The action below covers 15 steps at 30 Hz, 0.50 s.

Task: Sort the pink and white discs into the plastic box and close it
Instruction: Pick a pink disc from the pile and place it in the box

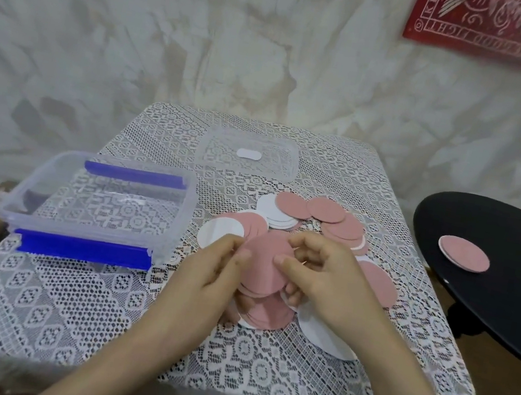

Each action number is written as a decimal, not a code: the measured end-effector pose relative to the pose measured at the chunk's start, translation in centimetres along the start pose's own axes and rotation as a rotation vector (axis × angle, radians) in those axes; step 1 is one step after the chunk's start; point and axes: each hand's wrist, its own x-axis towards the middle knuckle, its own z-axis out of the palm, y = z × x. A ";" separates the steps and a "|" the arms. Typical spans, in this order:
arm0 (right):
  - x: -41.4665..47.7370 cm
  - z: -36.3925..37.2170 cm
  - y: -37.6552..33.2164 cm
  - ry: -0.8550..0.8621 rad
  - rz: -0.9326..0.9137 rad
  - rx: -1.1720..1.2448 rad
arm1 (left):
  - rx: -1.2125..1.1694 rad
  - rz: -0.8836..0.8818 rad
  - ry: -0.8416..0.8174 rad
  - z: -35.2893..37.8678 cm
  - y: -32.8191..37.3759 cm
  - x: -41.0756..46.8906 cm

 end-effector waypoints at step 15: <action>3.8 -0.8 -0.5 0.110 -0.080 -0.849 | 0.158 -0.013 0.051 -1.4 -2.1 1.5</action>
